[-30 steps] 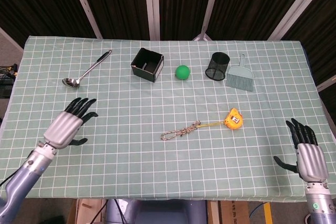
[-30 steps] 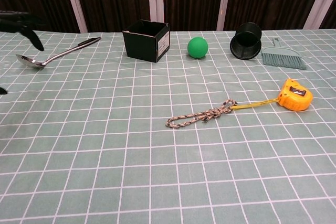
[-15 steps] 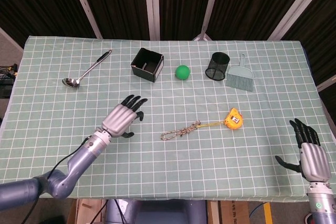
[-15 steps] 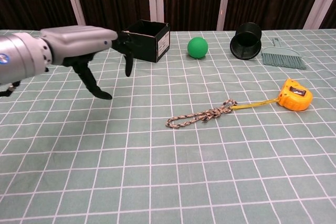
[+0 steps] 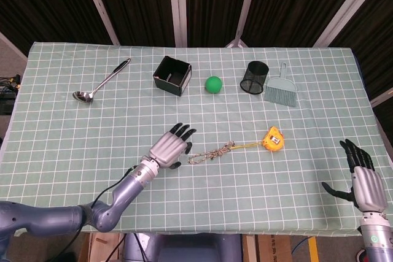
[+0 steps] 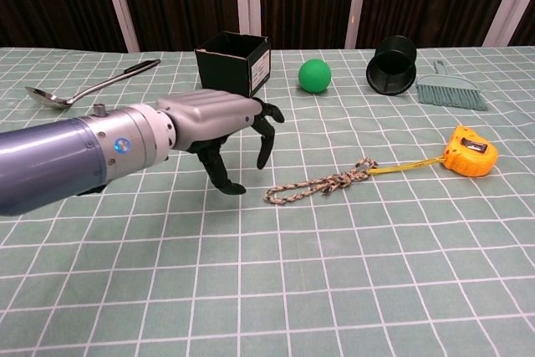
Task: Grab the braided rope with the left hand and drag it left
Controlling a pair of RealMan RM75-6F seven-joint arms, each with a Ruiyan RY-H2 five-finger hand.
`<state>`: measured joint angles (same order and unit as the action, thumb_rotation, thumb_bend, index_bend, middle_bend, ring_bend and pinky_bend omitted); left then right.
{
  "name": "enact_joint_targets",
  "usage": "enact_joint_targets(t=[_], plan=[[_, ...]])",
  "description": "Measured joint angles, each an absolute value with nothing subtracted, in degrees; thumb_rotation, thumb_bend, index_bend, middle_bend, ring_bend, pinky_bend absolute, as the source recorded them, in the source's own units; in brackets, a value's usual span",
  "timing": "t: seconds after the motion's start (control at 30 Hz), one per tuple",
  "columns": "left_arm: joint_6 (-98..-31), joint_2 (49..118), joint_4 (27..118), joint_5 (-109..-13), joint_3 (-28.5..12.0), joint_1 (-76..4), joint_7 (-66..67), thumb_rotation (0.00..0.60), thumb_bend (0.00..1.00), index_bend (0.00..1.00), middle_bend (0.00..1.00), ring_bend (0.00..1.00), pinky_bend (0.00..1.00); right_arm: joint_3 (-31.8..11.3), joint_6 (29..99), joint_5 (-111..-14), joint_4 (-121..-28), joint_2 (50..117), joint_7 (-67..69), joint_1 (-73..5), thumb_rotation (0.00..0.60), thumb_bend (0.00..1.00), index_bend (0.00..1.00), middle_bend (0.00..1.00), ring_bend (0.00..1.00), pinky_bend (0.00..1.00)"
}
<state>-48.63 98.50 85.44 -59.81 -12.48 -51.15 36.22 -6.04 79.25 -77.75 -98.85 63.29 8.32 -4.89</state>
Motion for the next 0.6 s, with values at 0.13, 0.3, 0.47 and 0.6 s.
enact_joint_targets(t=[0.13,0.3,0.47,0.6], plan=[[-48.74,100.74,83.52,-58.24,-12.02,-52.59,37.18,0.6,0.35,0.5,0.06,0.0,0.0,-6.2,78.98,-77.28,-98.86,63.08,8.83,-4.89,0.6,0.19,0.0,0.0,0.0,0.0],[-49.08,102.58,81.84,-57.15,-11.69,-53.74,37.53,0.6,0.36,0.5,0.07,0.0,0.0,-6.27,78.74,-77.14,-98.99,62.9,9.11,-4.93,0.6,0.19,0.0,0.0,0.0,0.0],[-49.33,103.47,80.93,-56.71,-11.56,-54.43,37.52,0.6,0.4,0.51,0.07,0.0,0.0,-6.28,78.68,-77.04,-99.09,62.85,9.19,-4.91,0.6,0.19,0.0,0.0,0.0,0.0],[-49.35,103.96,80.34,-56.44,-11.37,-54.78,37.36,0.6,0.4,0.51,0.07,0.0,0.0,-6.33,78.59,-76.89,-99.17,62.79,9.26,-4.92,0.6,0.19,0.0,0.0,0.0,0.0]])
